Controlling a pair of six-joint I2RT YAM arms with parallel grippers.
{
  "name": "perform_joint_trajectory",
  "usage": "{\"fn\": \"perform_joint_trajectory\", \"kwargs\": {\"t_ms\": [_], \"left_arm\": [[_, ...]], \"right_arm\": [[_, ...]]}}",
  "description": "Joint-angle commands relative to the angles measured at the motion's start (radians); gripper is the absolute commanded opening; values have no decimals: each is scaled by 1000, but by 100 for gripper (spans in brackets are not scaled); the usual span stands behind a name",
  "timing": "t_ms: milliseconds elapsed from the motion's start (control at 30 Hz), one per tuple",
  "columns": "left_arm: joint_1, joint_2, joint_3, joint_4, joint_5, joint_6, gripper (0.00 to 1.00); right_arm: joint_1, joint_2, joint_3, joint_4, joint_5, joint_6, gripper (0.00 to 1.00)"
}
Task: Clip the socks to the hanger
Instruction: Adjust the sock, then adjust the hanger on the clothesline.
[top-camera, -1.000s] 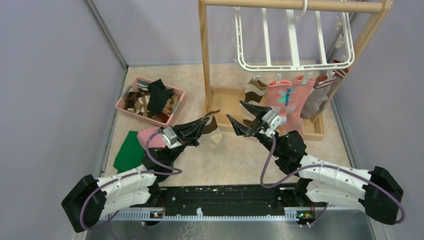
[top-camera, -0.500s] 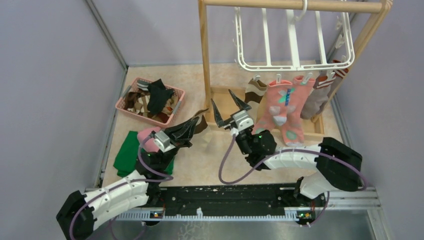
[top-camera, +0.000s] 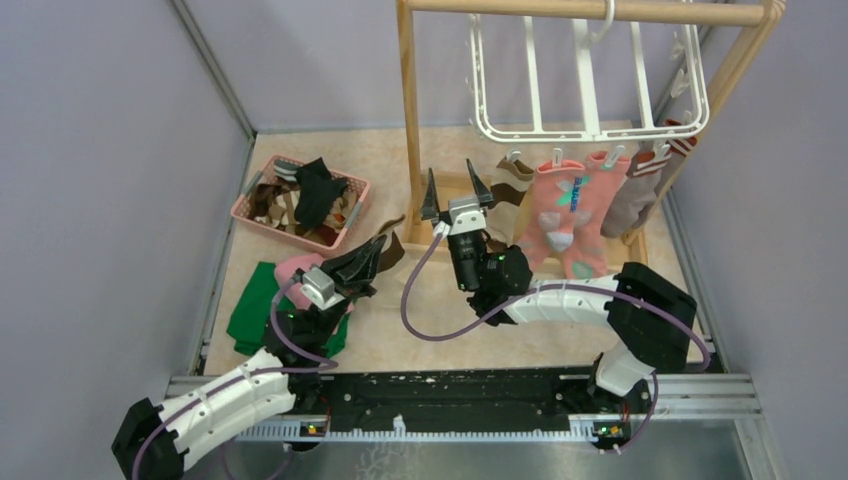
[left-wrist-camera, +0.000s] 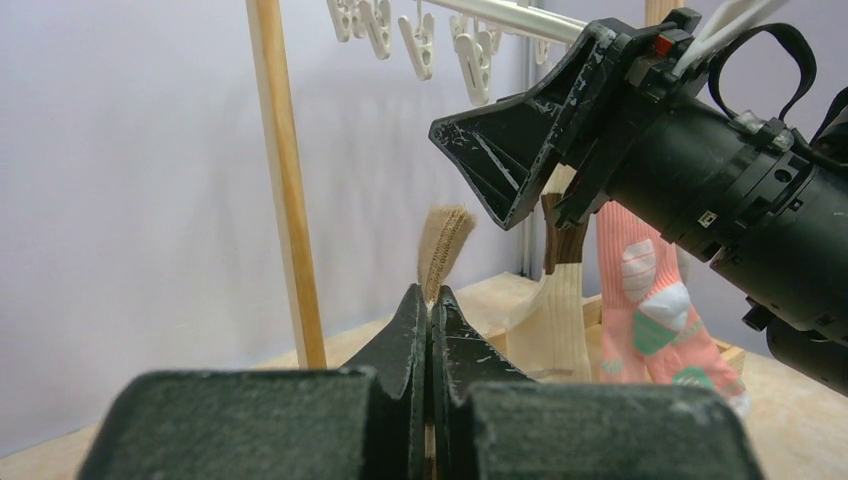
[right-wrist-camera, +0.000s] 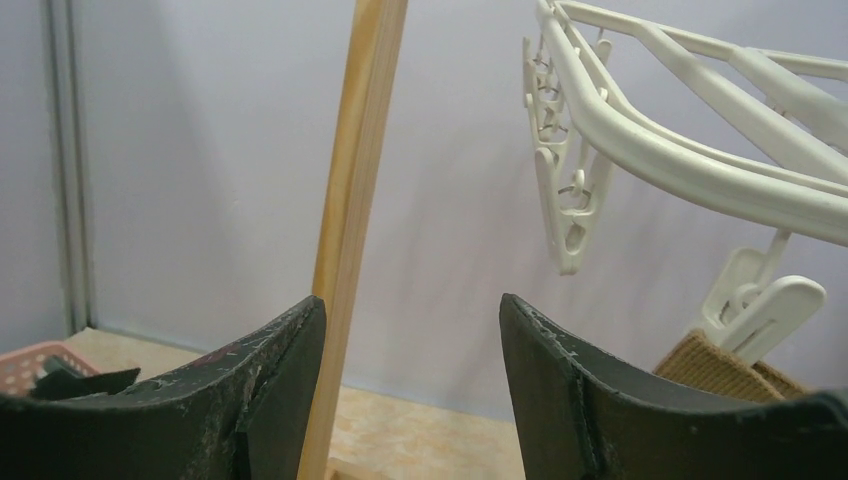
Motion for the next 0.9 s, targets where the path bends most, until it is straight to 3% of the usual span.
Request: {"fn": "perform_joint_trajectory", "kwargs": {"t_ms": [0, 867], "left_arm": [[2, -13, -12, 4, -14, 22, 0], [2, 35, 5, 15, 23, 17, 0]], "right_arm": [[-3, -16, 35, 220, 85, -68, 65], [-67, -313, -170, 219, 141, -80, 66]]}}
